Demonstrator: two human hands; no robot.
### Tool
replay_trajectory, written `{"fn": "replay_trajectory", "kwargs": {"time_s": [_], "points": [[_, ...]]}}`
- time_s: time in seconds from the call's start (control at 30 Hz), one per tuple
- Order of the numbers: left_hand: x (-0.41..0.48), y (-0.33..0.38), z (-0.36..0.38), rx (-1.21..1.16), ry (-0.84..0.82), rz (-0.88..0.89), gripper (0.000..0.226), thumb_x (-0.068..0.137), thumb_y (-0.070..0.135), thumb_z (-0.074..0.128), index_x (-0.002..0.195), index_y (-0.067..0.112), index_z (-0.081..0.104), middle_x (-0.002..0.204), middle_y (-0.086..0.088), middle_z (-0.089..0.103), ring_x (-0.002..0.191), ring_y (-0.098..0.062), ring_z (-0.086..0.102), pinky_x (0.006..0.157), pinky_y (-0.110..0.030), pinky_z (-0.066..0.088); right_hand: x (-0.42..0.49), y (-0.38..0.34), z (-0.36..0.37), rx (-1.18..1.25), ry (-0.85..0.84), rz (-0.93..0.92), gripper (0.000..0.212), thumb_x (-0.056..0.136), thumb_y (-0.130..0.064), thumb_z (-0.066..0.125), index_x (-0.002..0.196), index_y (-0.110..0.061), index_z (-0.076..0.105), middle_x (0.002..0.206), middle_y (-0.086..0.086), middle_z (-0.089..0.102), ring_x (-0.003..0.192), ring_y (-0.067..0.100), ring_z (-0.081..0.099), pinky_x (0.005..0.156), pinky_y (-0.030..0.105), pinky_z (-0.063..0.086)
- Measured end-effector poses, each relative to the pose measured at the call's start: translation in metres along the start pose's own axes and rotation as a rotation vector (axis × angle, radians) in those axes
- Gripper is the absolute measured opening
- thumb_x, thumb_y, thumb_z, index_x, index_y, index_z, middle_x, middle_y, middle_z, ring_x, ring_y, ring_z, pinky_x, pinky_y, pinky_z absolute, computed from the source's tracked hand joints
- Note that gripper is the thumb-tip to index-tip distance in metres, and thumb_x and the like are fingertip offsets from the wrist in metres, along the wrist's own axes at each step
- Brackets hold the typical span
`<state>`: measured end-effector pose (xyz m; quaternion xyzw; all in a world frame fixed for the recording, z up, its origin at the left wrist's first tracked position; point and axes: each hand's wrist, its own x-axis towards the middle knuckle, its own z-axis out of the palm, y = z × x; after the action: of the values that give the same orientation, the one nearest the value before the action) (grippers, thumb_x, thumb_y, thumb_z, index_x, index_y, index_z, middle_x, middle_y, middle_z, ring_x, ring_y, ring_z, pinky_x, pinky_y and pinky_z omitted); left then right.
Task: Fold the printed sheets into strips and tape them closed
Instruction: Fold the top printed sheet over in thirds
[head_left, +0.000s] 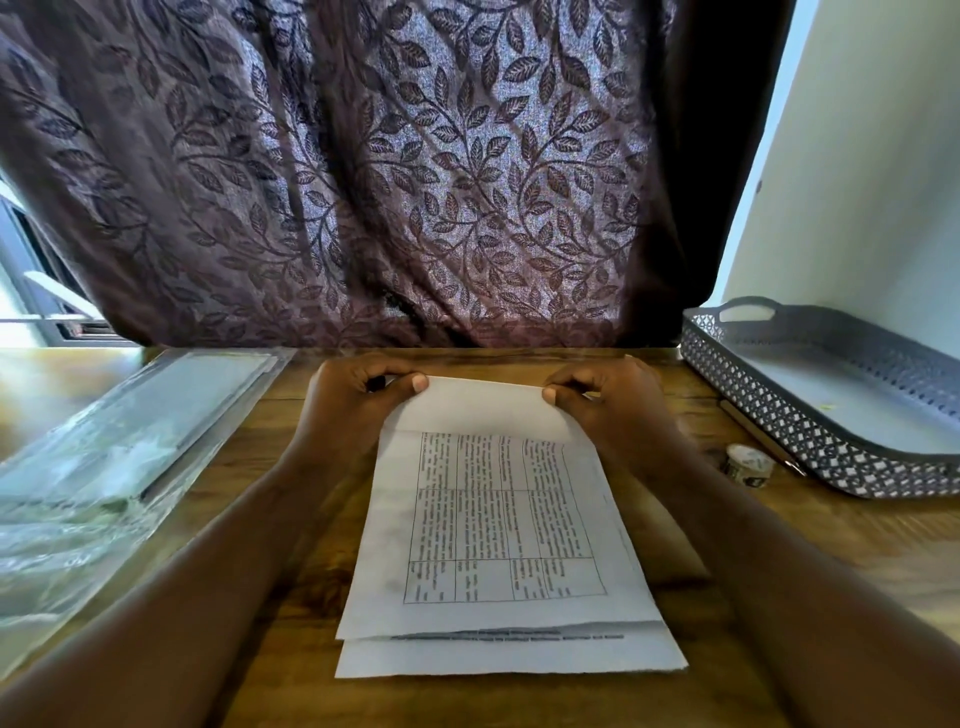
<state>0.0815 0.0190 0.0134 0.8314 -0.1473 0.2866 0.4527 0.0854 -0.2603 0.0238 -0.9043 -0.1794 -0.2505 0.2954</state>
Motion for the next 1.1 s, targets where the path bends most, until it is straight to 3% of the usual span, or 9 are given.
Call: {"fn": "replay_trajectory", "kwargs": {"time_s": [0.1,0.23,0.37,0.47,0.57,0.73,0.83,0.93,1.1], "points": [[0.0,0.002,-0.002,-0.02,0.015,0.002,0.024,0.084,0.019,0.08,0.082,0.043,0.073,0.081,0.034,0.071,0.073,0.008,0.066,0.065,-0.006,0.047,-0.002,0.006,-0.003,0.052,0.027,0.027,0.01,0.092,-0.023,0.073,0.095,-0.019,0.081,0.093,-0.008,0.079,0.086,0.01,0.07,0.083,0.04,0.056],[0.0,0.001,-0.002,-0.035,0.016,-0.017,0.026,0.083,0.018,0.08,0.081,0.043,0.074,0.079,0.031,0.072,0.07,0.006,0.065,0.063,-0.009,0.048,-0.003,0.019,-0.003,0.155,0.026,0.129,0.007,0.091,-0.021,0.074,0.09,-0.019,0.08,0.081,-0.016,0.073,0.076,0.001,0.068,0.068,0.028,0.054],[0.002,0.0,-0.004,-0.021,0.001,-0.016,0.02,0.086,0.018,0.077,0.086,0.037,0.075,0.08,0.028,0.073,0.071,0.005,0.066,0.063,-0.009,0.047,-0.003,0.021,-0.002,0.266,0.005,0.175,0.012,0.094,-0.015,0.069,0.103,-0.014,0.078,0.092,-0.008,0.077,0.082,0.002,0.068,0.072,0.025,0.053],[0.002,0.004,-0.008,0.03,0.044,-0.033,0.011,0.091,0.024,0.072,0.1,0.029,0.075,0.094,0.018,0.074,0.085,-0.001,0.068,0.071,-0.017,0.051,-0.003,0.011,-0.004,0.291,0.042,0.155,0.008,0.094,-0.018,0.07,0.096,-0.018,0.078,0.086,-0.01,0.076,0.078,0.003,0.069,0.07,0.026,0.056],[-0.001,0.018,-0.005,0.341,0.128,0.22,0.026,0.096,0.032,0.065,0.116,0.017,0.073,0.112,0.0,0.074,0.102,-0.017,0.067,0.087,-0.036,0.052,-0.005,-0.008,-0.002,0.254,0.067,0.101,0.004,0.091,-0.023,0.073,0.087,-0.025,0.074,0.08,-0.013,0.074,0.075,0.003,0.067,0.064,0.023,0.051],[-0.015,0.058,0.023,0.453,-0.128,0.444,0.033,0.097,0.036,0.051,0.118,0.02,0.072,0.117,0.002,0.075,0.109,-0.019,0.067,0.102,-0.046,0.043,-0.012,-0.036,0.007,0.201,0.129,-0.137,0.005,0.088,-0.016,0.076,0.091,-0.02,0.074,0.079,-0.018,0.067,0.078,0.0,0.066,0.064,0.01,0.046],[-0.019,0.06,0.025,0.45,-0.106,0.486,0.025,0.1,0.025,0.053,0.106,0.016,0.075,0.105,-0.001,0.077,0.098,-0.023,0.071,0.095,-0.05,0.046,-0.014,-0.037,0.008,0.173,0.118,-0.207,0.006,0.088,-0.014,0.076,0.094,-0.016,0.075,0.085,-0.009,0.07,0.079,0.005,0.066,0.07,0.016,0.051],[-0.02,0.06,0.023,0.462,-0.055,0.497,0.016,0.097,0.02,0.06,0.094,0.017,0.075,0.092,0.002,0.076,0.083,-0.02,0.07,0.088,-0.045,0.047,-0.014,-0.034,0.008,0.175,0.113,-0.218,0.005,0.09,-0.014,0.074,0.094,-0.016,0.075,0.086,-0.013,0.068,0.08,0.001,0.063,0.071,0.017,0.051],[-0.015,0.046,0.017,0.39,-0.051,0.384,0.016,0.098,0.023,0.059,0.099,0.019,0.074,0.096,0.004,0.075,0.084,-0.02,0.069,0.082,-0.044,0.053,-0.009,-0.015,0.0,0.272,0.128,-0.08,0.013,0.091,-0.014,0.072,0.089,-0.027,0.069,0.083,-0.022,0.068,0.082,-0.007,0.064,0.067,0.009,0.046]]}}
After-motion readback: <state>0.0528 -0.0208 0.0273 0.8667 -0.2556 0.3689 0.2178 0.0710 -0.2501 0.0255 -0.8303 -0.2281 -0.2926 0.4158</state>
